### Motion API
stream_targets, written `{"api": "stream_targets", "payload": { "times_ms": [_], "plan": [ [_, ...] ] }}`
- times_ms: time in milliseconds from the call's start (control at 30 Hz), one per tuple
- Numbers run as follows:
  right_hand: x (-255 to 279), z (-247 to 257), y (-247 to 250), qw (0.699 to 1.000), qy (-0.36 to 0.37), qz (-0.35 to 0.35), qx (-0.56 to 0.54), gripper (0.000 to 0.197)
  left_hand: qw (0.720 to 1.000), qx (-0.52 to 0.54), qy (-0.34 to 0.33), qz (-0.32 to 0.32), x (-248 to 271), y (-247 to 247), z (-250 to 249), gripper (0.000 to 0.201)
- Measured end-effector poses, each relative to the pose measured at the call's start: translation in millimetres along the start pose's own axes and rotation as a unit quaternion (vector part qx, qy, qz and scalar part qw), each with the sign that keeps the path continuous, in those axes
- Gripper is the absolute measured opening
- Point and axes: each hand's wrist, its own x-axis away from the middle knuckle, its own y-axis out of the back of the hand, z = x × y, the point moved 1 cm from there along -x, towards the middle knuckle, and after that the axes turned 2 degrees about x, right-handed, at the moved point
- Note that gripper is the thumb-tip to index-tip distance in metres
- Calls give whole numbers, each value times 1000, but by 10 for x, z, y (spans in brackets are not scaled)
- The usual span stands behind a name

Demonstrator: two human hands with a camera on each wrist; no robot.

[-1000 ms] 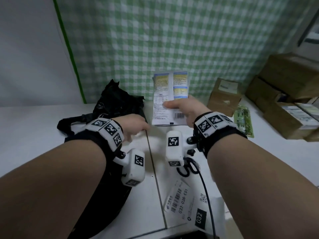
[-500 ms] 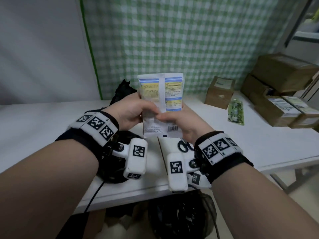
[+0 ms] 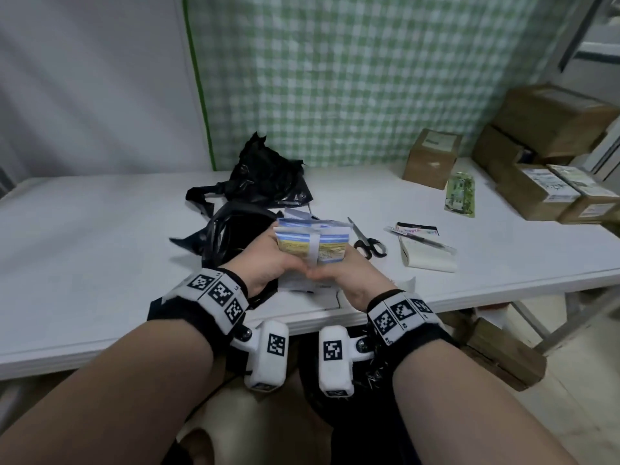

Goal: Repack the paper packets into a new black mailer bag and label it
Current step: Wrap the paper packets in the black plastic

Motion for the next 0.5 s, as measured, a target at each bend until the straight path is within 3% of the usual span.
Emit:
{"api": "stream_targets", "payload": {
  "times_ms": [200,400,433,500],
  "plan": [
    [54,86,-40,999,32,-9,-3,59,1000,-3,4,-18,24,-30,-90,53],
    [78,162,-12,996,44,-40,-69,48,999,-3,17,29,102,-21,-332,31],
    [72,162,-4,993,43,-49,-94,49,999,-44,4,10,107,21,-396,29],
    [64,163,27,985,34,-74,-149,50,984,-143,-51,-89,89,185,-529,37]
  ]
}}
